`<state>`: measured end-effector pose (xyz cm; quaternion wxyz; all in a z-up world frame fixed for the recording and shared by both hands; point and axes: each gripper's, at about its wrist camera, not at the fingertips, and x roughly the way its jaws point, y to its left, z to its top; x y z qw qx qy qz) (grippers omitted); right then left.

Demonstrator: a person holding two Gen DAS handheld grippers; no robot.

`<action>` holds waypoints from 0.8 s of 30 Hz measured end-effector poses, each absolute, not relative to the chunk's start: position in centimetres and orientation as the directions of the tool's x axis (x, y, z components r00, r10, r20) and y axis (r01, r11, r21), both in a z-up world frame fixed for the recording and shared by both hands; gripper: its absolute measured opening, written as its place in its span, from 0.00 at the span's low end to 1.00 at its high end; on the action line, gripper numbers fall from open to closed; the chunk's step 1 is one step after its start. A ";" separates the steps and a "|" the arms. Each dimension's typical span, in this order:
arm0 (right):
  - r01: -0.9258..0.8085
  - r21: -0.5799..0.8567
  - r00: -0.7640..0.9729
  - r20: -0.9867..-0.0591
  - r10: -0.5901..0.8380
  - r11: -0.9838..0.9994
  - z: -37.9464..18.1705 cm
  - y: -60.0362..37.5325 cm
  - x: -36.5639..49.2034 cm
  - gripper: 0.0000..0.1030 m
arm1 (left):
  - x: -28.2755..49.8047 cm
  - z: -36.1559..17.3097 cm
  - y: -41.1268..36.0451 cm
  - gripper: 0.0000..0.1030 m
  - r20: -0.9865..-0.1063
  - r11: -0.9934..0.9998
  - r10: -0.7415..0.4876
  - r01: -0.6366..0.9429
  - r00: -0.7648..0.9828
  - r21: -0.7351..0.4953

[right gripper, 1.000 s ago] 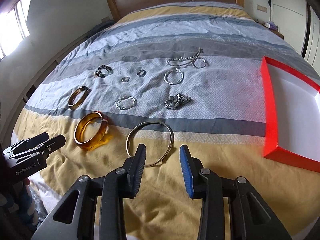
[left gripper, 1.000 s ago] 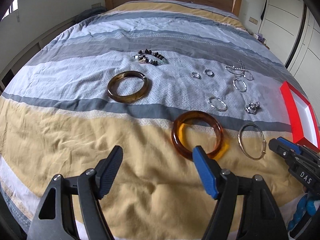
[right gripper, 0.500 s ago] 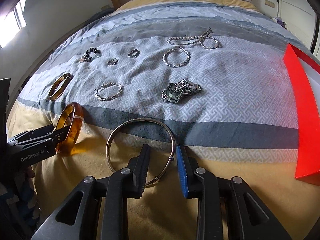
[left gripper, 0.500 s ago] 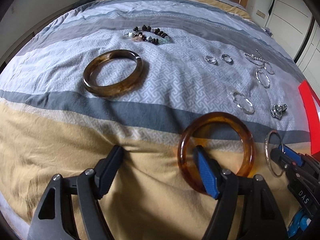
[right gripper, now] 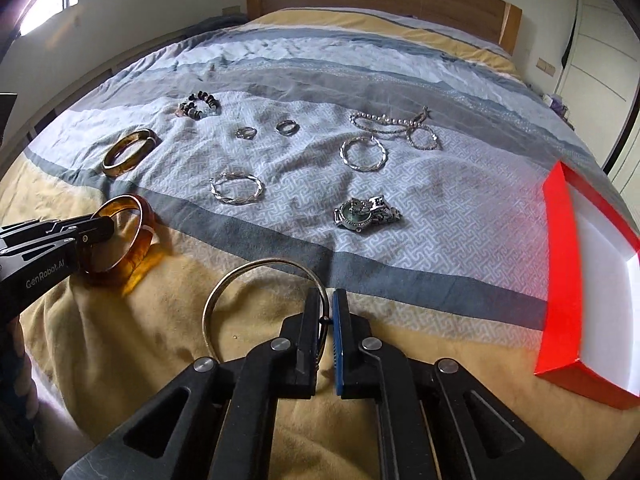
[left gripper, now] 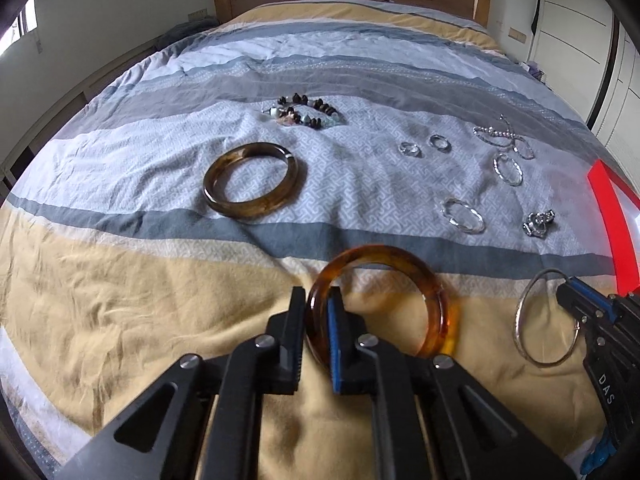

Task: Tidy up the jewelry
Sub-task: 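Grasp the amber bangle with the left tool while the right tool grasps the plain silver bangle, then carry both bangles into the red box and open both tools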

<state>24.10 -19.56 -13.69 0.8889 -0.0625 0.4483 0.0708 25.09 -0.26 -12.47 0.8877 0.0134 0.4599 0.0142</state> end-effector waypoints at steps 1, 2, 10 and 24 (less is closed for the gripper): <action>-0.183 -0.054 0.596 -0.800 0.067 0.982 -13.1 -19.5 23.8 0.06 | 24.8 -12.1 -0.3 0.09 -0.814 0.999 0.033 -0.012 0.580 0.032; -0.182 -0.056 0.603 -0.795 0.067 0.982 -12.6 -19.6 23.4 0.06 | 24.5 -11.7 -0.3 0.09 -0.811 1.000 0.030 -0.011 0.584 0.029; -0.157 -0.054 0.659 -0.749 0.064 0.986 -7.9 -20.7 19.9 0.06 | 21.6 -7.5 -1.0 0.09 -0.775 1.000 0.005 0.015 0.633 0.018; 0.005 -0.053 0.730 -0.682 -0.040 0.999 -1.7 -32.3 15.2 0.06 | 20.2 -1.9 -13.0 0.09 -0.753 0.975 -0.197 0.208 0.627 -0.082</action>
